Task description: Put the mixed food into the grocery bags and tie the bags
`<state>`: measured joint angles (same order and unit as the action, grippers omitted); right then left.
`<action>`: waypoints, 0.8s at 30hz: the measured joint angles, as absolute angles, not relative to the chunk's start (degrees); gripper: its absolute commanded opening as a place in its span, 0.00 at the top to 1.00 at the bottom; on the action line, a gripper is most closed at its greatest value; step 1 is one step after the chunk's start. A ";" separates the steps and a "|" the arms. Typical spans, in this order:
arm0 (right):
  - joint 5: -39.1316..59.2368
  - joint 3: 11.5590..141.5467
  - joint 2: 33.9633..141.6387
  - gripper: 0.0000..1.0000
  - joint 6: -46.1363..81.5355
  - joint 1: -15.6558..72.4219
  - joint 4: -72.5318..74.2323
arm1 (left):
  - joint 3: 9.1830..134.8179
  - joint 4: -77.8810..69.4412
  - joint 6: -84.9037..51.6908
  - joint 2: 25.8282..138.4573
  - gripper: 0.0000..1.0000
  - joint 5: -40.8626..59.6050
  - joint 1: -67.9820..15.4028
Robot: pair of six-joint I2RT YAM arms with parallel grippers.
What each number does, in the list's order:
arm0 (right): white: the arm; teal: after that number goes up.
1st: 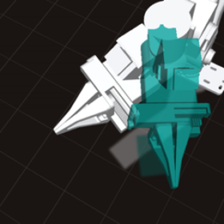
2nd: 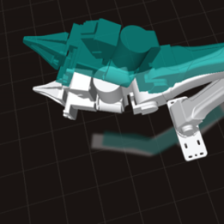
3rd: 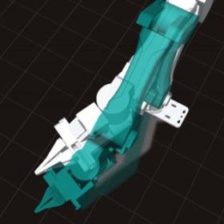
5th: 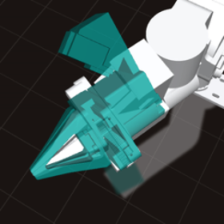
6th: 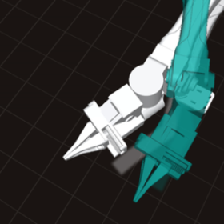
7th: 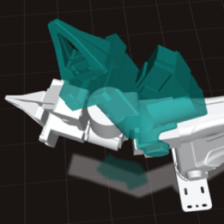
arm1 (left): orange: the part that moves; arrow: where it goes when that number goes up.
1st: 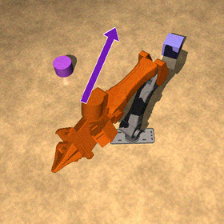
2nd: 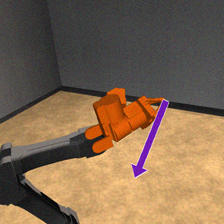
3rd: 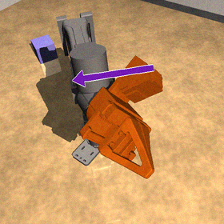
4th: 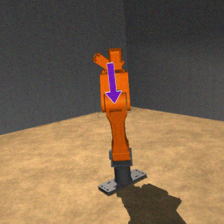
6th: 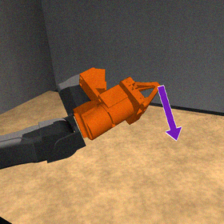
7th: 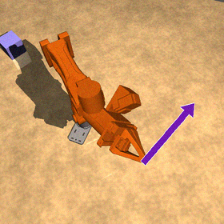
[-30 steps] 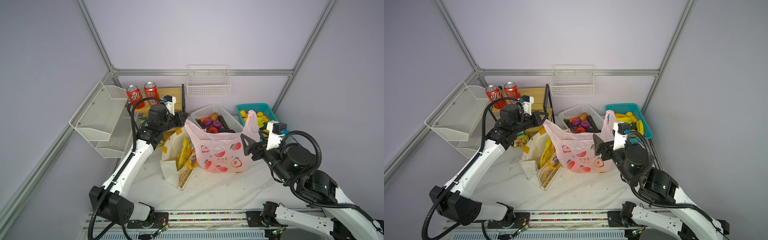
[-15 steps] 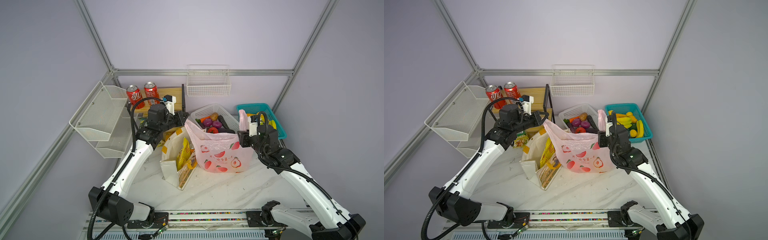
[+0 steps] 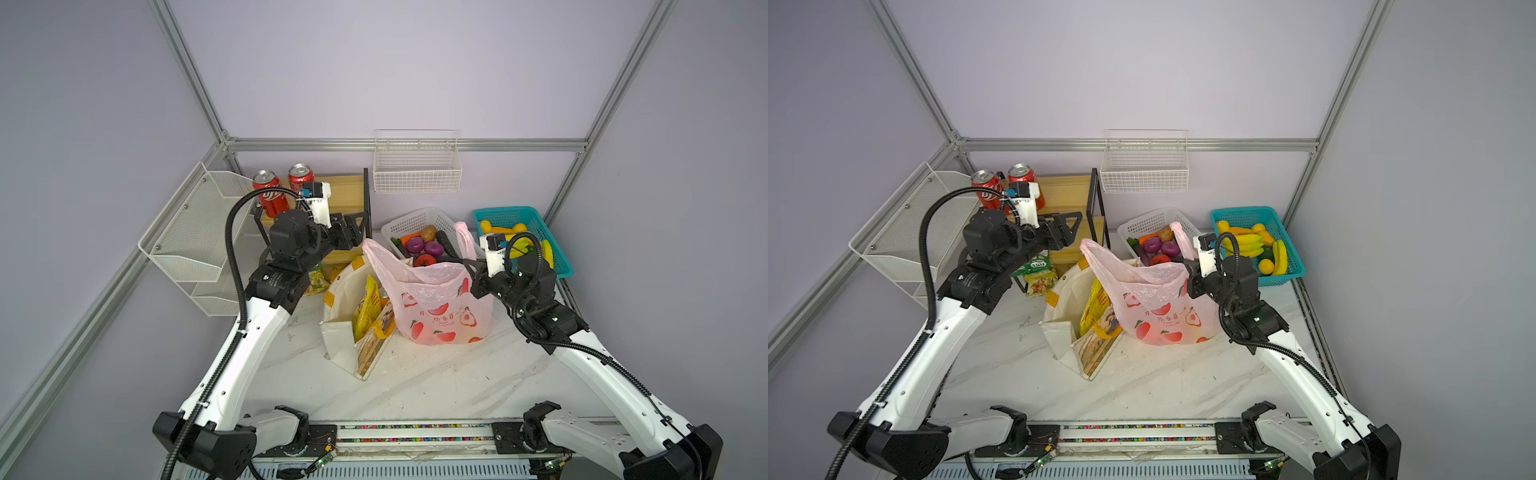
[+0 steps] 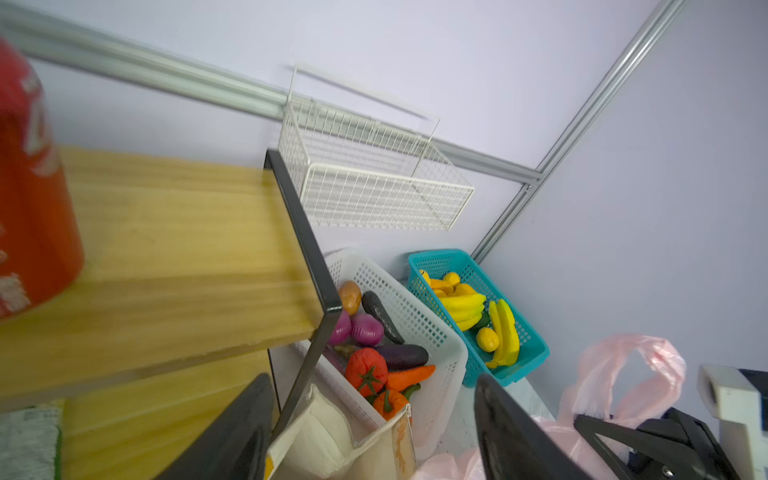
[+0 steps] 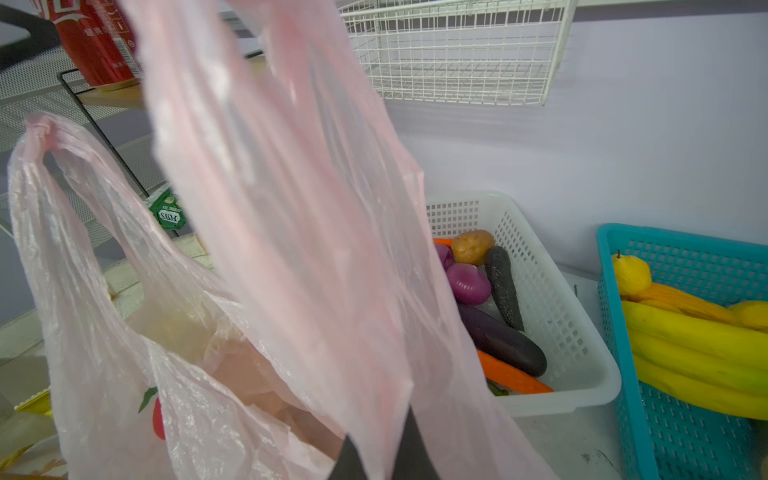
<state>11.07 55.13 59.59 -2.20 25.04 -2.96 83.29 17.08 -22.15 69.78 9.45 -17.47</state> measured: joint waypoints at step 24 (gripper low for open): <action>15.51 52.16 57.65 0.93 -1.52 25.02 -0.27 | 102.24 17.15 -11.57 97.82 0.21 26.04 -39.94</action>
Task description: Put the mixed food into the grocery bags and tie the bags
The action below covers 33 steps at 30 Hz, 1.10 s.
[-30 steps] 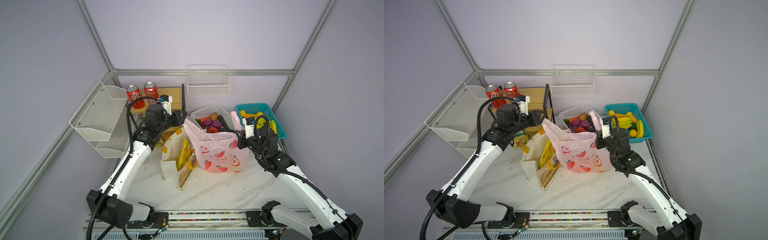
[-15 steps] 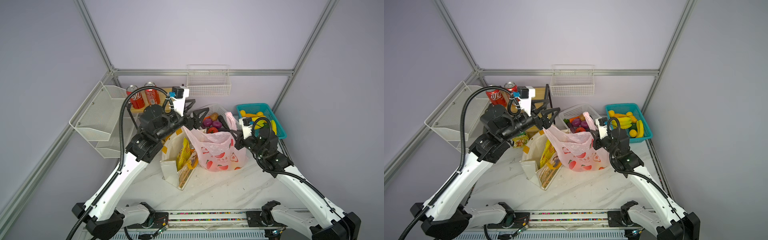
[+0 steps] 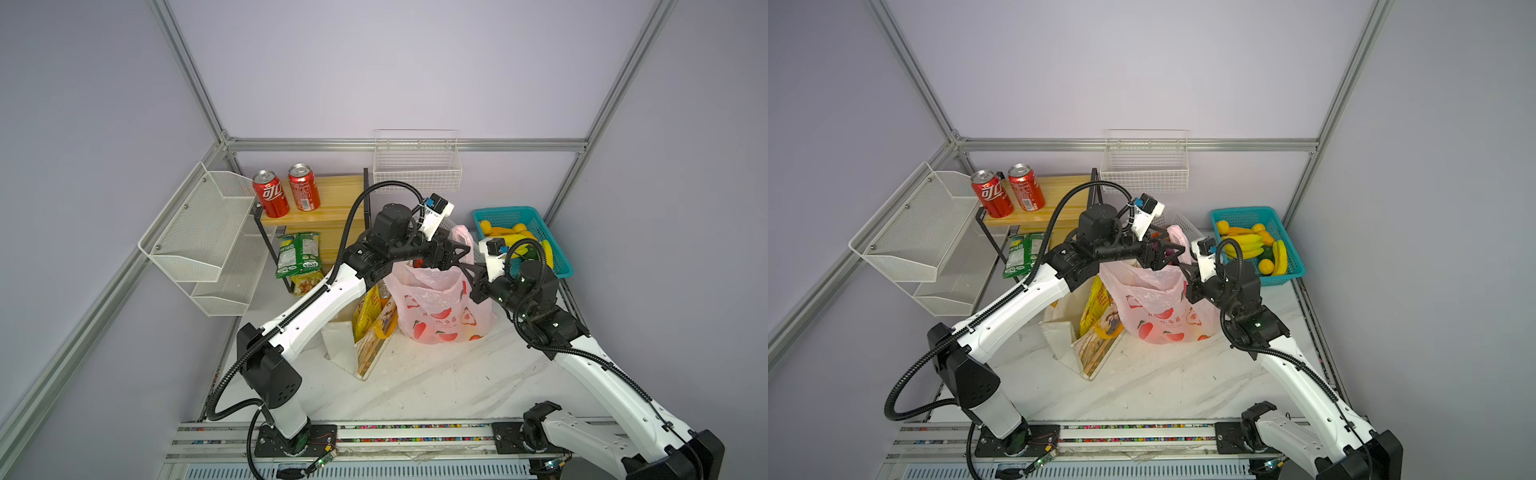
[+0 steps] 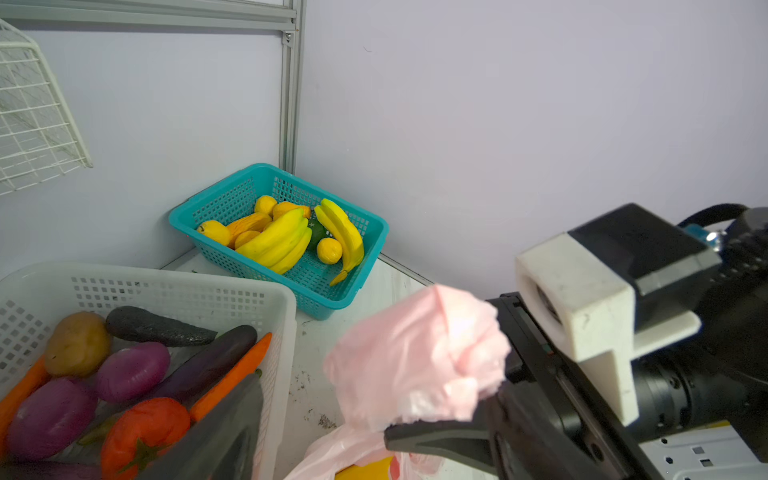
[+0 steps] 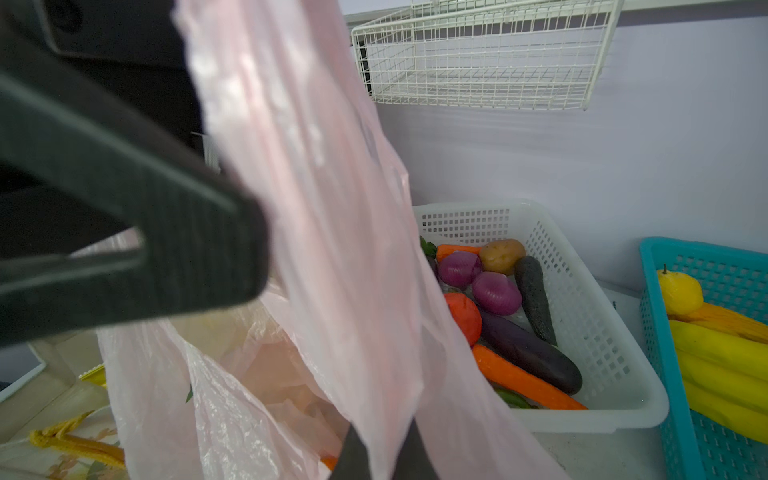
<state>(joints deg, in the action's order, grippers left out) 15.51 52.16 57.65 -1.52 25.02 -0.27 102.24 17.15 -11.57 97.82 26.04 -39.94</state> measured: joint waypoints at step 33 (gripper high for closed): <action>-0.71 47.24 55.00 0.11 -4.34 28.82 12.84 | 106.91 10.35 -22.09 101.23 1.00 32.47 -40.21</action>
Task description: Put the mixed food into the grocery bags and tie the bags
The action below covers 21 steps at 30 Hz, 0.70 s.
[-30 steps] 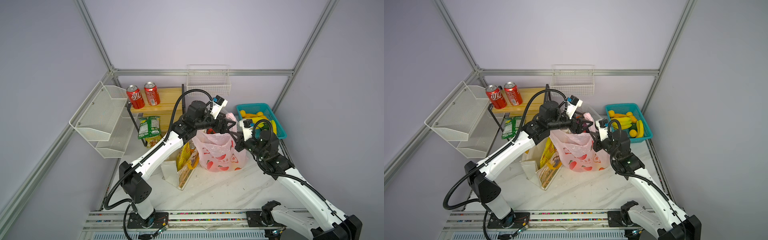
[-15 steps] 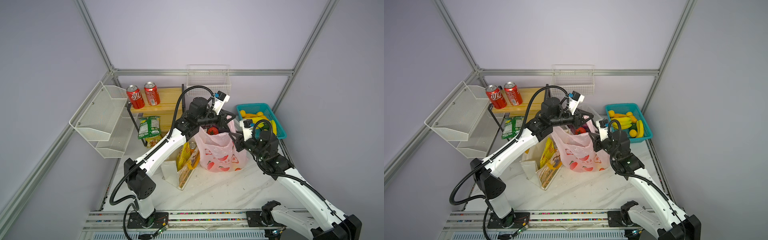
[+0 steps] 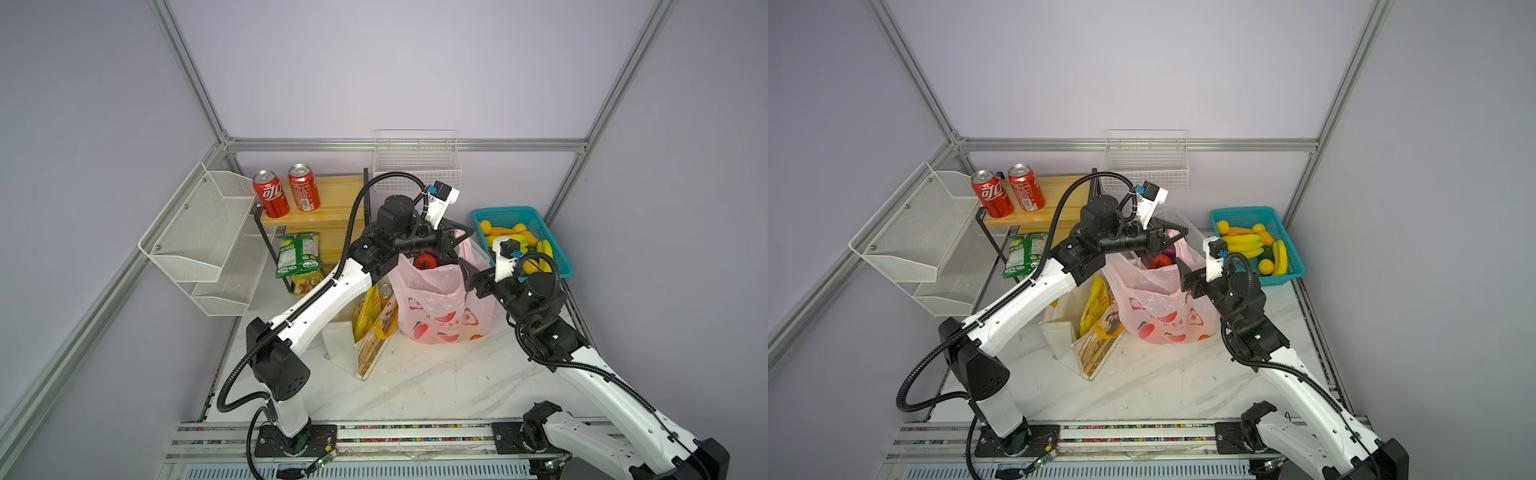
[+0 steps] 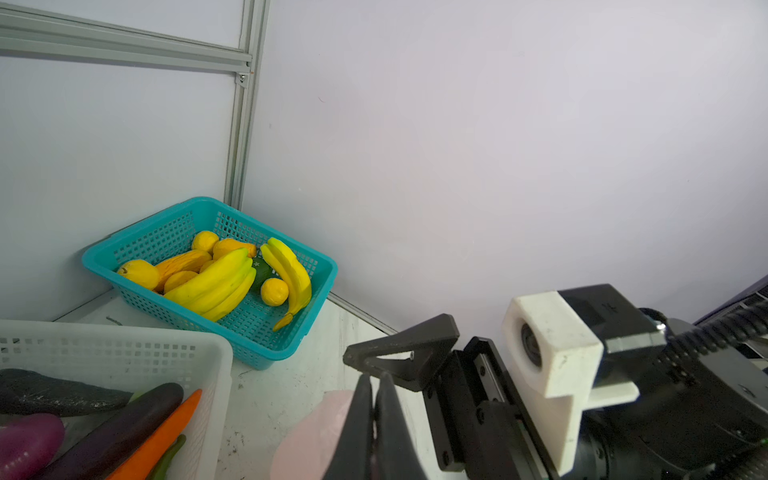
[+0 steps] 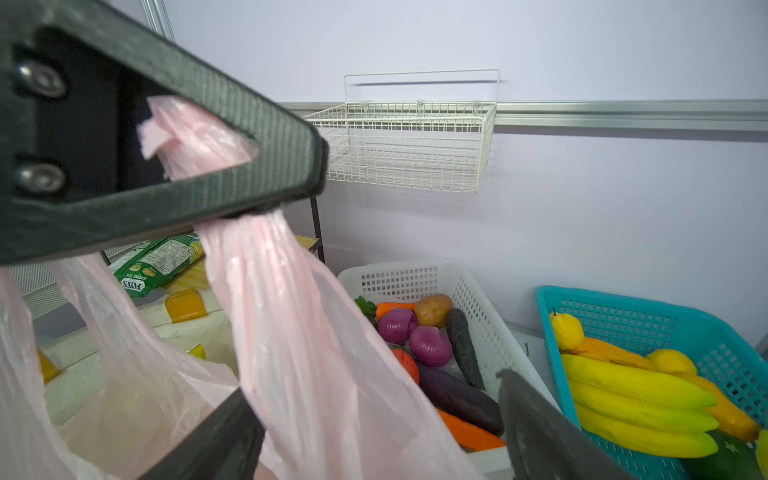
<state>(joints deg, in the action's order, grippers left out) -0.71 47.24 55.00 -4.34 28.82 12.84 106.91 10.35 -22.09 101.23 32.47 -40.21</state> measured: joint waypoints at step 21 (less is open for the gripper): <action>-7.20 29.26 57.17 0.22 -1.32 29.30 31.38 | 106.13 11.70 -24.49 100.82 1.00 32.53 -40.42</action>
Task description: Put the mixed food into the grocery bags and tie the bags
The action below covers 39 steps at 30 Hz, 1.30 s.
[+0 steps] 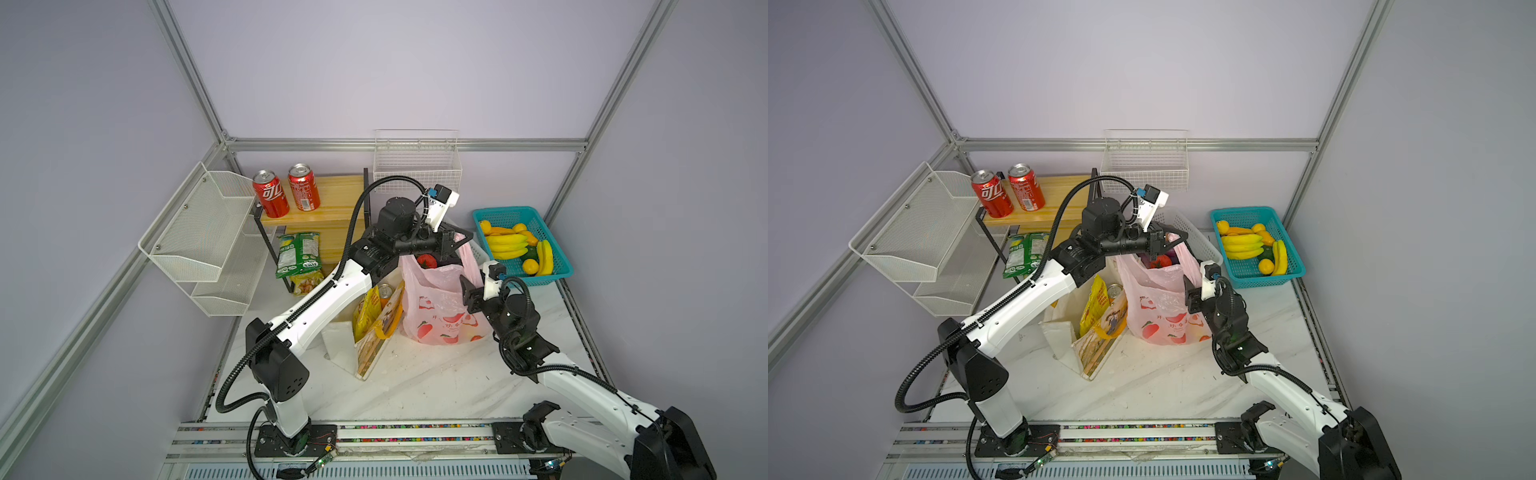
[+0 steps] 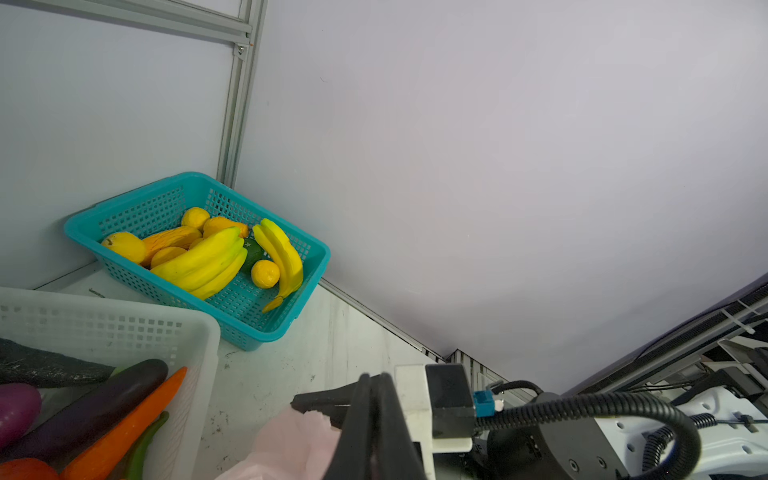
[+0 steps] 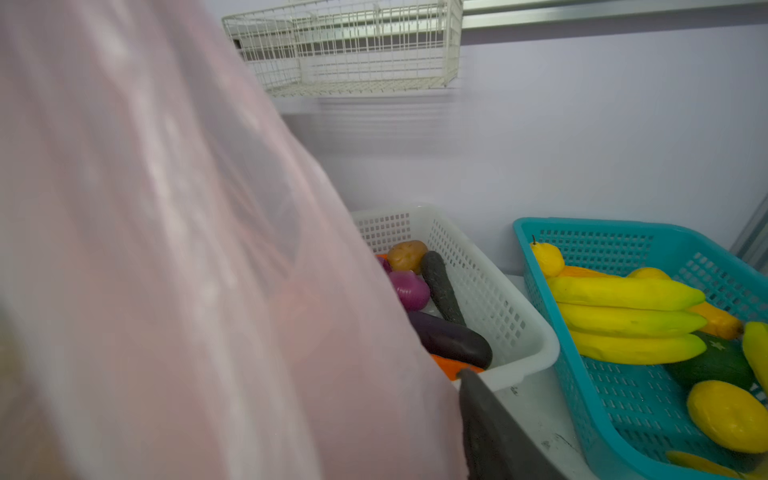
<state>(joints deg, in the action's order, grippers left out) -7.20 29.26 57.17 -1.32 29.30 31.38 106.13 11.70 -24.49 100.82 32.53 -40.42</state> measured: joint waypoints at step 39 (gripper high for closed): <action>62.43 42.17 75.29 0.58 0.97 8.62 28.42 | 105.89 12.56 -24.88 100.79 1.00 33.12 -39.77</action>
